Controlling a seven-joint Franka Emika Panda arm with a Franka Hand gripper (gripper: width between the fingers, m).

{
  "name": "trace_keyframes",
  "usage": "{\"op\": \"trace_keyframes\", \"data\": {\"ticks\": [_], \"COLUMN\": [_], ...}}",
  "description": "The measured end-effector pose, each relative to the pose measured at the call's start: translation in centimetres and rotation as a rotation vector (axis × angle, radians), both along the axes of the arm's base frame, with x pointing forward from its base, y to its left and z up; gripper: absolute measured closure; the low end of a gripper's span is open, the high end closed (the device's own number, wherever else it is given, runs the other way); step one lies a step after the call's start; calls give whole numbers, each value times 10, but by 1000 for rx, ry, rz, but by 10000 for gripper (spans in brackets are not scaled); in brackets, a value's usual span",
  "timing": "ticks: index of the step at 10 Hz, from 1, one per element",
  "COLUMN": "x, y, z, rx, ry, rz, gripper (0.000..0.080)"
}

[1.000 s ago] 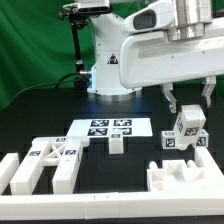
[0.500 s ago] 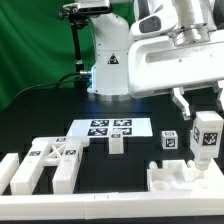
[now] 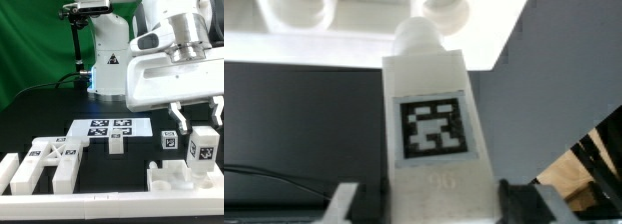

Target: Assemble chair

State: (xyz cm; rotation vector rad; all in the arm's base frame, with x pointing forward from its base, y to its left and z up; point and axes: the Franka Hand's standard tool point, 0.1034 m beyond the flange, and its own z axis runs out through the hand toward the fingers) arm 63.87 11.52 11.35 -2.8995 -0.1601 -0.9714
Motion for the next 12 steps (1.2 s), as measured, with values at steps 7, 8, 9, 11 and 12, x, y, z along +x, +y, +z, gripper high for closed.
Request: {"op": "trace_keyframes", "data": {"ticks": [7, 8, 9, 11, 12], "x": [-6, -7, -6, -6, -6], "y": [6, 7, 7, 6, 6], "z": [-16, -19, -19, -19, -19], "rx": [0, 0, 0, -2, -2], "ry": [23, 24, 11, 10, 10], "rz": [5, 5, 4, 6, 6], "gripper": [517, 517, 517, 517, 442]}}
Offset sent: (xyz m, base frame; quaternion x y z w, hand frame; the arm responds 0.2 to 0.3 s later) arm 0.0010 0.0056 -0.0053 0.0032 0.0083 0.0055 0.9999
